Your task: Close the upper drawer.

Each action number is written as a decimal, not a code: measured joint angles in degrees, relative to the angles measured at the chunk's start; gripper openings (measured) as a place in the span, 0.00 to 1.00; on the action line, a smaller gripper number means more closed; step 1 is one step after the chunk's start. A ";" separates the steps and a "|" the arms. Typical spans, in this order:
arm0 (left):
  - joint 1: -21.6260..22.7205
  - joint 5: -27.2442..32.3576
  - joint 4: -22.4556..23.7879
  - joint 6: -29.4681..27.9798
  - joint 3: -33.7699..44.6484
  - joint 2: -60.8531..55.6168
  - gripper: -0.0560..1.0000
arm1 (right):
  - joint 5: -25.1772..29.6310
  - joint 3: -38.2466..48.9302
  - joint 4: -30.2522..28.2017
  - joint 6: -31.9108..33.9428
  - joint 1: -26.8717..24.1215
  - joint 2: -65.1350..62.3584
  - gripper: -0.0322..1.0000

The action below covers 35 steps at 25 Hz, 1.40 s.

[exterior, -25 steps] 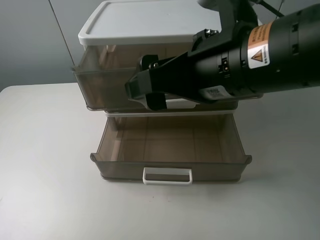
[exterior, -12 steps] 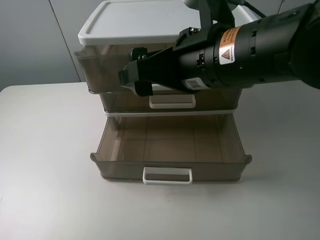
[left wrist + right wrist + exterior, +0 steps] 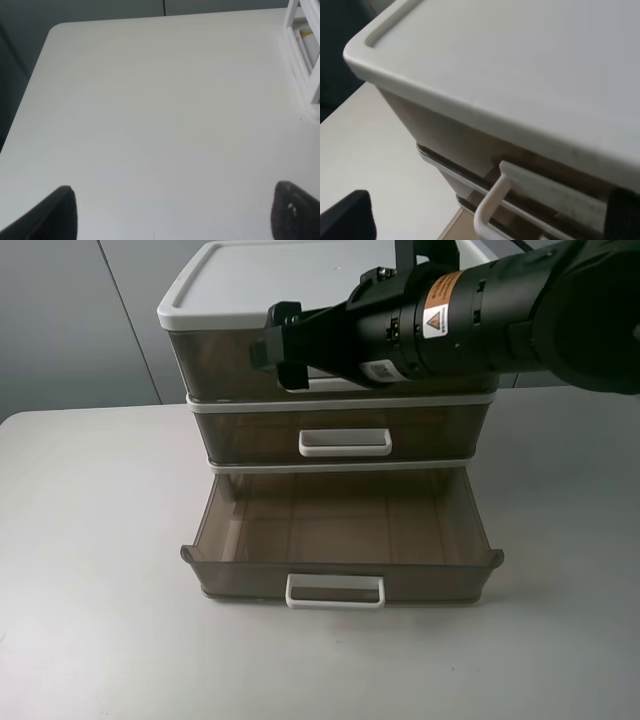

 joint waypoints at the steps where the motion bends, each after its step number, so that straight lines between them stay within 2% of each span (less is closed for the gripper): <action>1: 0.00 0.00 0.00 0.00 0.00 0.00 0.76 | -0.22 0.00 -0.10 -0.06 -0.11 0.09 0.71; 5: 0.00 0.00 0.00 0.00 0.00 0.00 0.76 | 2.14 -0.13 0.52 1.08 1.00 -0.47 0.71; 11: 0.00 0.00 0.00 0.00 0.00 0.00 0.76 | 14.98 -0.26 9.96 -0.35 7.45 -7.75 0.71; 14: 0.00 0.00 0.00 0.00 0.00 0.00 0.76 | 23.26 -1.35 14.07 -3.00 8.13 -11.76 0.71; 17: 0.00 0.00 0.00 0.00 0.00 0.00 0.76 | 29.95 -2.28 15.02 -5.73 7.36 -15.30 0.71; 19: 0.00 0.00 0.00 0.00 0.00 0.00 0.76 | 34.18 -2.32 15.02 -8.18 4.85 -17.29 0.71; 22: 0.00 0.00 0.00 0.00 0.00 0.00 0.76 | 41.47 -2.37 15.02 -14.15 -1.86 -19.54 0.71; 25: 0.00 0.00 0.00 0.00 0.00 0.00 0.76 | 47.82 -2.37 15.02 -21.12 -10.55 -20.52 0.71; 28: 0.00 0.00 0.00 0.00 0.00 0.00 0.76 | 51.25 -2.37 14.49 -26.36 -21.12 -21.32 0.71; 30: 0.00 0.00 0.00 0.00 0.00 0.00 0.76 | 53.70 -2.46 13.86 -28.72 -27.96 -21.47 0.71; 35: 0.00 0.00 0.00 0.00 0.00 0.00 0.76 | 61.14 -2.46 13.49 -30.19 -37.46 -25.32 0.71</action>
